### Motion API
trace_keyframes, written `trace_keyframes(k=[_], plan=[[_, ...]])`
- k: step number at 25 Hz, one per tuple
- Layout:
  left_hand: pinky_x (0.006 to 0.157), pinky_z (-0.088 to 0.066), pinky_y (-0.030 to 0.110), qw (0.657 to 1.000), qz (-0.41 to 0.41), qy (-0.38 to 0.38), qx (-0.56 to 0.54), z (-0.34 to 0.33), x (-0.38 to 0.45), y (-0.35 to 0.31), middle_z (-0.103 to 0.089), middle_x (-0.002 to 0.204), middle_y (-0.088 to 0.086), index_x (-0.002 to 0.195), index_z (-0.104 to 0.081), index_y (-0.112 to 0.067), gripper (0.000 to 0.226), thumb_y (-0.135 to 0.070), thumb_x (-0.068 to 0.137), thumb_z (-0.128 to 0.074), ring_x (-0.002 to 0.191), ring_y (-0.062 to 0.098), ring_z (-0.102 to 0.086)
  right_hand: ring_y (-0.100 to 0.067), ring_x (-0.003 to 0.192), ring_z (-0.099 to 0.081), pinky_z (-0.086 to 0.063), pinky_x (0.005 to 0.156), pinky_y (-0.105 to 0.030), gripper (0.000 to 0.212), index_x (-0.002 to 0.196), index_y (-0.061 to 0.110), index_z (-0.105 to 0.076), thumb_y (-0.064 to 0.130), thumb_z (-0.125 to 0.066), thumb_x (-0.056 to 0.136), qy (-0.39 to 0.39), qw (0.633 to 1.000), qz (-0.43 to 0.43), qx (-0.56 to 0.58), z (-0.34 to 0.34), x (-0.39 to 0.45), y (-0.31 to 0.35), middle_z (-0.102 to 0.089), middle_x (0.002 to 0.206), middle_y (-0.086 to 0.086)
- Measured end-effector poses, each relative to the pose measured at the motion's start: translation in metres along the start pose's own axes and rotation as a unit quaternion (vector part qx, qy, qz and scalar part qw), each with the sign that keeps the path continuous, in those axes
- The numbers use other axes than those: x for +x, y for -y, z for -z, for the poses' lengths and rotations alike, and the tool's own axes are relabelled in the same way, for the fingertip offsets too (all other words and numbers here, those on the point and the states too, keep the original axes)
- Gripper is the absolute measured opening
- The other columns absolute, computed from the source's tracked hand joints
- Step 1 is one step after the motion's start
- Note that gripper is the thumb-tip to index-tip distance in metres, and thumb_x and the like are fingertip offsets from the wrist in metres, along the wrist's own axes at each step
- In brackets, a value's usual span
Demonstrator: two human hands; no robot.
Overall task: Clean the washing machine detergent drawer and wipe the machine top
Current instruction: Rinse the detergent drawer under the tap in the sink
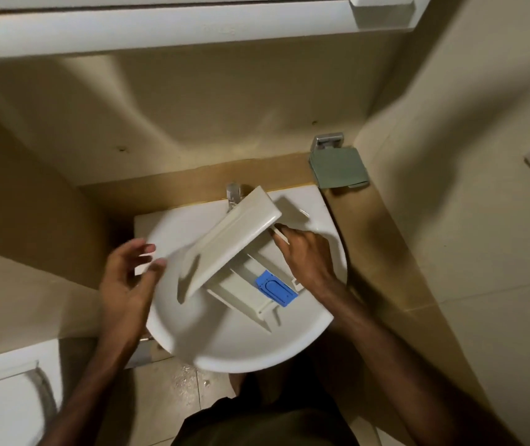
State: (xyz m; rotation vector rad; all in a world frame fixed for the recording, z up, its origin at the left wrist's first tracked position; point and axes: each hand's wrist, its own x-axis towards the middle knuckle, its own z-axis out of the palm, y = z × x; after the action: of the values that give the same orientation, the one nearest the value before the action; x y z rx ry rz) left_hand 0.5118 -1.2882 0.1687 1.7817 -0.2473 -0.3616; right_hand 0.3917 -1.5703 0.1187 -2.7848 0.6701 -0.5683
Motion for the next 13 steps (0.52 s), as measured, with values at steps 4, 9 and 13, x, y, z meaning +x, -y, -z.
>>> trace_keyframes(k=[4, 9, 13], plan=[[0.096, -0.045, 0.017, 0.954, 0.021, 0.247, 0.171, -0.025, 0.016, -0.026, -0.057, 0.133, -0.028, 0.142, -0.044, -0.054, 0.089, -0.072, 0.064, -0.082, 0.124, -0.007, -0.053, -0.033, 0.090, -0.069, -0.045, 0.069, -0.036, 0.042, 0.114, 0.029, -0.076, 0.055, -0.044, 0.106, 0.194, 0.979, 0.044, -0.039, 0.019, 0.040, 0.020, -0.075, 0.091, -0.009], [0.084, -0.057, 0.029, 0.967, 0.078, 0.214, 0.112, -0.040, 0.029, -0.016, -0.067, 0.119, -0.007, 0.136, -0.053, -0.040, 0.097, -0.077, 0.050, -0.082, 0.106, 0.011, -0.068, -0.036, 0.099, -0.065, -0.038, 0.070, -0.038, 0.046, 0.119, 0.028, -0.076, 0.060, -0.046, 0.104, 0.261, 0.962, 0.068, -0.039, 0.025, 0.061, 0.036, -0.073, 0.104, -0.014], [0.087, -0.062, 0.043, 0.976, 0.118, 0.172, 0.060, -0.045, 0.026, -0.003, -0.072, 0.116, 0.001, 0.128, -0.059, -0.032, 0.085, -0.067, 0.055, -0.083, 0.100, 0.019, -0.073, -0.034, 0.090, -0.064, -0.037, 0.066, -0.037, 0.043, 0.101, 0.024, -0.076, 0.061, -0.053, 0.101, 0.298, 0.954, 0.043, 0.017, 0.025, 0.056, 0.043, -0.068, 0.086, -0.010]])
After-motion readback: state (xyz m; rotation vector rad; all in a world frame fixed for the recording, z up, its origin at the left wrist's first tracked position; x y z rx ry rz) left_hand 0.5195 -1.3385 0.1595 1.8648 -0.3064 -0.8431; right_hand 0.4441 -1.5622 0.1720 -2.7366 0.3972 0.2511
